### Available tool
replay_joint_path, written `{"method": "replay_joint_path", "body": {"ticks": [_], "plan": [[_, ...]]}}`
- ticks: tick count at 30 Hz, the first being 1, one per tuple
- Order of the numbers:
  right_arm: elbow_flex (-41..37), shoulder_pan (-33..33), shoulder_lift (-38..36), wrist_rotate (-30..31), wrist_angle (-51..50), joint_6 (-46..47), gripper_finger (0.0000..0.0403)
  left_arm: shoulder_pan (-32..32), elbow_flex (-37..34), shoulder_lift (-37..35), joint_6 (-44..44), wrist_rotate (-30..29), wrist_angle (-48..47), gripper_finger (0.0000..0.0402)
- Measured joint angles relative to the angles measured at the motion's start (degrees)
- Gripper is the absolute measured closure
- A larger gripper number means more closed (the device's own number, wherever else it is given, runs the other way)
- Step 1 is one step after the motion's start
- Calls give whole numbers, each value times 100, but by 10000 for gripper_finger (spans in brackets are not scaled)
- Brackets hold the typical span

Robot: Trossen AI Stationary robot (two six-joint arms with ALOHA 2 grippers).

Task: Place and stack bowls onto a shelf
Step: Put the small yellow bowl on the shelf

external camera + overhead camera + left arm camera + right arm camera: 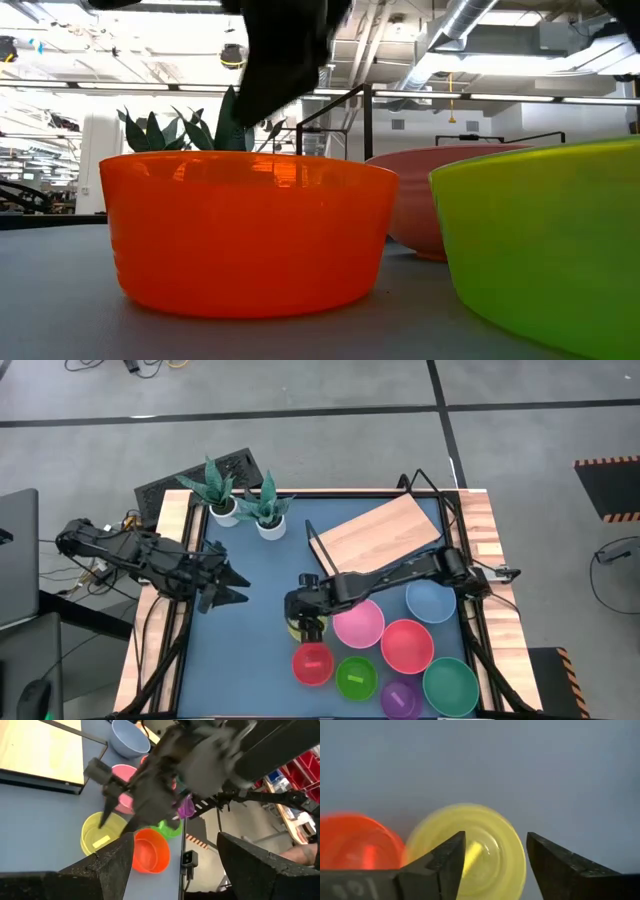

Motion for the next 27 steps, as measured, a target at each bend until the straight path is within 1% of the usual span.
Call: {"method": "replay_joint_path", "body": {"ticks": [3,5,10,16,19,21,27], "plan": [[7,-134,159,0,-61,-13,141,-8,0,4,4,-10,-104,132],[3,-227,171,0,-247,-79,135,-8,0,24,4,-36,-188,132],[-4,-430,371,6,-202,-301,133,-8,0,83,67,-53,-348,132],[4,-558,476,-11,-113,-331,132,-8,0,70,101,-49,-383,132],[-1,-587,530,-45,-92,-377,132,-8,0,66,220,-38,-380,132],[-2,-608,530,-174,-87,-449,132,-8,0,68,280,-40,-379,132],[-4,-545,638,-285,-116,-465,132,-8,0,73,282,-47,-380,132]]}}
